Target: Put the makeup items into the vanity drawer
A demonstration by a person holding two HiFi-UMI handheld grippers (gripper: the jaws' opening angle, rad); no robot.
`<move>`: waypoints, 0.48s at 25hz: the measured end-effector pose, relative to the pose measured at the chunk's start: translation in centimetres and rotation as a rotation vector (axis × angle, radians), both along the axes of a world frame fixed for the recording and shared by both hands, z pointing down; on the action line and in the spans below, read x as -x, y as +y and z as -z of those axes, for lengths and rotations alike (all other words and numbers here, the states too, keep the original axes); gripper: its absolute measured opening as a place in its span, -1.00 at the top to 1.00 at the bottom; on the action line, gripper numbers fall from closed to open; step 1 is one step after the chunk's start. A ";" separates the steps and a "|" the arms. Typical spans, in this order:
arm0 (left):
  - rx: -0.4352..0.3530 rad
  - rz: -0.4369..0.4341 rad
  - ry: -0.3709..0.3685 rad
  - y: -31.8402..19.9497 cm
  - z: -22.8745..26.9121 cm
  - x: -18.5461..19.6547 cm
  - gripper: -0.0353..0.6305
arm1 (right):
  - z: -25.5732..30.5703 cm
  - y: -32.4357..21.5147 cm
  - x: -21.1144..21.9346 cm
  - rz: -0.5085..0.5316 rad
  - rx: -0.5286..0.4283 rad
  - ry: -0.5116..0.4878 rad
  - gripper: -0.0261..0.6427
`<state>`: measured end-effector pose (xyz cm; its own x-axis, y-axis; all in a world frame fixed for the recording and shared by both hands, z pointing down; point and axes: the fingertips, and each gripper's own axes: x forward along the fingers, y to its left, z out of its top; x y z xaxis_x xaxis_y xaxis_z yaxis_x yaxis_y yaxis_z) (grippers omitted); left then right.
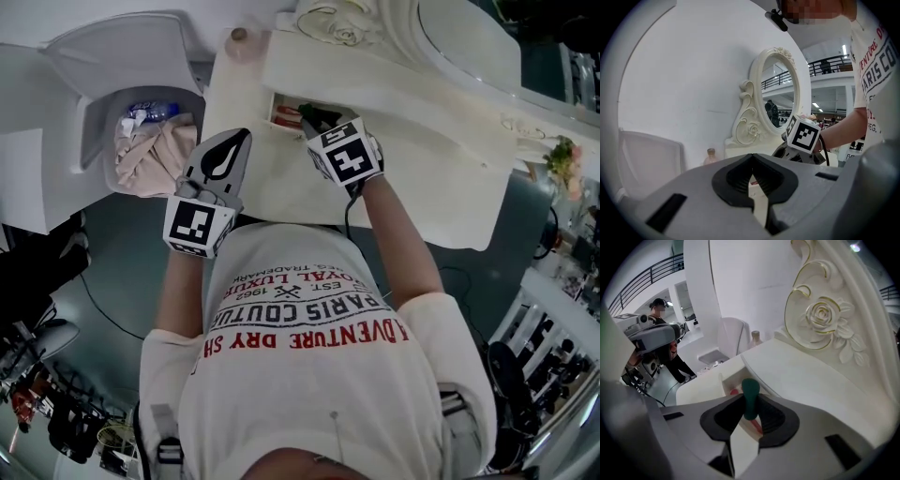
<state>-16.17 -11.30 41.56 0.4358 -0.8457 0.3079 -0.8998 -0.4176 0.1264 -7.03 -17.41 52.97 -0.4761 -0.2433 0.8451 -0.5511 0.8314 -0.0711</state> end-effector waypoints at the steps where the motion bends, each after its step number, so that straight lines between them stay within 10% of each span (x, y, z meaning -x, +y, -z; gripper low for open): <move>1: 0.004 0.005 0.001 0.1 -0.1 0.3 0.87 | -0.3 0.1 0.3 0.005 0.014 0.004 0.61; 12: -0.011 0.000 -0.003 -0.6 0.2 0.7 0.87 | 0.2 0.2 0.2 -0.021 0.028 -0.011 0.36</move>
<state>-16.91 -11.89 41.39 0.4347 -0.8494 0.2993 -0.9002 -0.4187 0.1193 -7.25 -17.17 52.77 -0.4806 -0.2300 0.8462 -0.5674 0.8174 -0.1001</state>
